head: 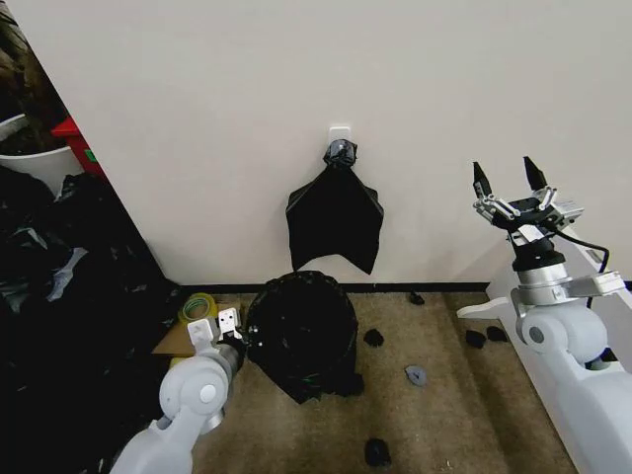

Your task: Place the garbage bag over the trash bin.

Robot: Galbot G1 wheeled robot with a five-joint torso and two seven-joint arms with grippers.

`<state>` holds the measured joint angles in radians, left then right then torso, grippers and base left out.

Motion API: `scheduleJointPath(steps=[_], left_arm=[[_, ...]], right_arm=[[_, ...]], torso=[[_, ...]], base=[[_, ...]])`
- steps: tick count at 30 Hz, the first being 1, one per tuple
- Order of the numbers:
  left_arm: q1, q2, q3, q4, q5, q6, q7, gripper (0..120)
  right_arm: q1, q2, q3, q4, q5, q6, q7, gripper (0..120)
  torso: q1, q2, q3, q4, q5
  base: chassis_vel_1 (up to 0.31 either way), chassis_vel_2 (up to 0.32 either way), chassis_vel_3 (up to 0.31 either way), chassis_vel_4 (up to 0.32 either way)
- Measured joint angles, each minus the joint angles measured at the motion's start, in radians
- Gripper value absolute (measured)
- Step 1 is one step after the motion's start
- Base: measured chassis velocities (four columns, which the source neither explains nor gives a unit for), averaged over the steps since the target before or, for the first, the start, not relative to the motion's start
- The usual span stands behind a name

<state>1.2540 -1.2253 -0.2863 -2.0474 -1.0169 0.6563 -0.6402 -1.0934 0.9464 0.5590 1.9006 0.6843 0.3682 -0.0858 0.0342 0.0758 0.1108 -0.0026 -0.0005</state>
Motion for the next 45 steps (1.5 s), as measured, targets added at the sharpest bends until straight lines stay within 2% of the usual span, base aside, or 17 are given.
scheduleJointPath(steps=[8, 12, 13, 15, 17, 22, 23, 25, 28, 31, 32, 35, 42, 45], left_arm=[[0.011, -0.009, 0.021, 0.012, 0.011, 0.005, -0.026, 1], [0.018, -0.002, 0.021, -0.021, 0.048, 0.004, -0.027, 19], [0.018, -0.002, 0.021, -0.021, 0.048, 0.004, -0.027, 19], [0.026, 0.007, 0.012, -0.051, 0.048, 0.005, -0.028, 28], [0.030, 0.012, 0.008, -0.064, 0.047, 0.005, -0.031, 32], [0.051, 0.027, -0.022, -0.157, 0.003, 0.008, -0.069, 56], [0.051, 0.027, -0.022, -0.157, 0.003, 0.008, -0.069, 56], [0.064, 0.034, -0.028, -0.193, -0.005, 0.012, -0.087, 66], [0.074, 0.042, -0.028, -0.203, -0.006, 0.012, -0.097, 71], [0.085, 0.047, -0.028, -0.206, -0.002, 0.009, -0.111, 84], [0.085, 0.047, -0.028, -0.206, -0.002, 0.009, -0.111, 84], [0.112, 0.045, -0.040, -0.265, -0.007, 0.006, -0.125, 98], [0.155, 0.055, -0.045, -0.332, 0.041, -0.006, -0.149, 100], [0.164, 0.049, -0.053, -0.347, 0.154, -0.085, -0.091, 100]], right_arm=[[0.012, 0.013, -0.035, -0.017, -0.028, -0.004, 0.029, 100], [0.009, 0.013, -0.034, -0.017, -0.038, -0.018, 0.048, 100], [0.009, 0.013, -0.034, -0.017, -0.038, -0.018, 0.048, 100], [0.002, 0.014, -0.033, -0.013, -0.051, -0.033, 0.068, 100], [-0.002, 0.017, -0.033, -0.009, -0.060, -0.041, 0.080, 100], [-0.024, 0.054, -0.045, 0.016, -0.152, -0.074, 0.138, 100], [-0.024, 0.054, -0.045, 0.016, -0.152, -0.074, 0.138, 100], [-0.030, 0.073, -0.059, 0.026, -0.191, -0.076, 0.144, 100], [-0.031, 0.085, -0.070, 0.036, -0.203, -0.078, 0.150, 100], [-0.030, 0.095, -0.073, 0.047, -0.210, -0.085, 0.162, 100], [-0.030, 0.095, -0.073, 0.047, -0.210, -0.085, 0.162, 100], [-0.046, 0.107, -0.074, 0.076, -0.245, -0.112, 0.203, 100], [-0.047, 0.082, -0.034, 0.137, -0.208, -0.173, 0.271, 100], [-0.044, 0.062, 0.011, 0.168, -0.136, -0.211, 0.305, 100]], torso=[[0.000, 0.000, 0.000, 0.0002, -0.0001], [0.000, 0.000, 0.000, 0.0002, -0.0001], [0.000, 0.000, 0.000, 0.0002, -0.0001], [0.000, 0.000, 0.000, 0.0001, -0.0001], [0.000, 0.000, 0.000, 0.0001, 0.0000], [0.000, 0.000, 0.000, 0.0001, -0.0001], [0.000, 0.000, 0.000, 0.0001, -0.0001], [0.000, 0.000, 0.000, 0.0000, 0.0000], [0.000, 0.000, 0.000, 0.0003, 0.0000], [0.000, 0.000, 0.000, 0.0002, -0.0004], [0.000, 0.000, 0.000, 0.0002, -0.0004], [0.000, 0.000, 0.000, 0.0001, 0.0000], [0.000, 0.000, 0.000, 0.0002, -0.0001], [0.000, 0.000, 0.000, 0.0001, -0.0003]], base=[[0.000, 0.000, 0.000, 0.000], [0.000, 0.000, 0.000, 0.000], [0.000, 0.000, 0.000, 0.000], [0.000, 0.000, 0.000, 0.000], [0.000, 0.000, 0.000, 0.000], [0.000, 0.000, 0.000, 0.000], [0.000, 0.000, 0.000, 0.000], [0.000, 0.000, 0.000, 0.000], [0.000, 0.000, 0.000, 0.000], [0.000, 0.000, 0.000, 0.000], [0.000, 0.000, 0.000, 0.000], [0.000, 0.000, 0.000, 0.000], [0.000, 0.000, 0.000, 0.000], [0.000, 0.000, 0.000, 0.000]])
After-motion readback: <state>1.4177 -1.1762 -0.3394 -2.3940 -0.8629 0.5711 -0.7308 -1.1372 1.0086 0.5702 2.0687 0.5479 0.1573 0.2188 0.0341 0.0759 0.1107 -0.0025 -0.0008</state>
